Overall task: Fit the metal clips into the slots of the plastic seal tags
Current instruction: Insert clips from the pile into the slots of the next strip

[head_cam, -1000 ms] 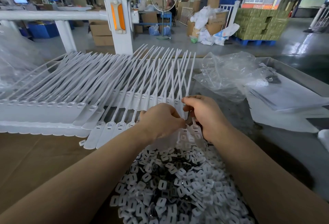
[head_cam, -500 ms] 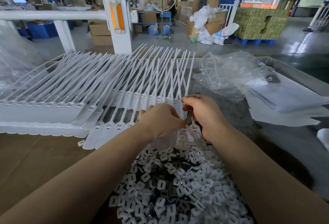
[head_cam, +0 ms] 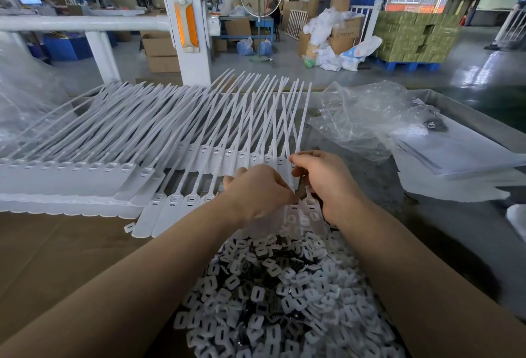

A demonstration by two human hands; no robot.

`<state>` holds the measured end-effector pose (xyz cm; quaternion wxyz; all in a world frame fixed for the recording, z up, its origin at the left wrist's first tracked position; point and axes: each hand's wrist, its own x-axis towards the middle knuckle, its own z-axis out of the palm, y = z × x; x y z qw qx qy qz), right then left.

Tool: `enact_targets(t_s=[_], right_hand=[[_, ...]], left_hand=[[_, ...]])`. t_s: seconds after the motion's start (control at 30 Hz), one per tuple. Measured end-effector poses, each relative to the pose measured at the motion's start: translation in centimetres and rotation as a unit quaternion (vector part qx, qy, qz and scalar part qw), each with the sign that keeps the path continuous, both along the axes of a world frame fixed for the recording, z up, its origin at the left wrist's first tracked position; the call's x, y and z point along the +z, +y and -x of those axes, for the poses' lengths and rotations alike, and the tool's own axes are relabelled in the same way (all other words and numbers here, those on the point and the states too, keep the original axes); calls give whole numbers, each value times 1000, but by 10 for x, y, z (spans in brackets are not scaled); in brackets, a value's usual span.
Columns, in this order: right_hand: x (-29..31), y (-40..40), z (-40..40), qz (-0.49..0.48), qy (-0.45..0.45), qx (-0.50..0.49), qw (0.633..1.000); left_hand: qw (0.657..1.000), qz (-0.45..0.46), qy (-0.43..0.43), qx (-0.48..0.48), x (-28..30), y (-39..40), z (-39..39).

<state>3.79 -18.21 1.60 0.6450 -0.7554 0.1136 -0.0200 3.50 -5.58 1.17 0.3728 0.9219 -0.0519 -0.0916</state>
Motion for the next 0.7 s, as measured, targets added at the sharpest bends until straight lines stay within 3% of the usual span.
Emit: enact_targets(t_s=[0.4,0.7], right_hand=[[4,0,2,-1,6,-1,1000],[0,-1,-2,-17,-3,9,1000]], left_hand=[[997,57,-1,-48,7,14,-3],[982,-22,-56,-181,30,45,-10]])
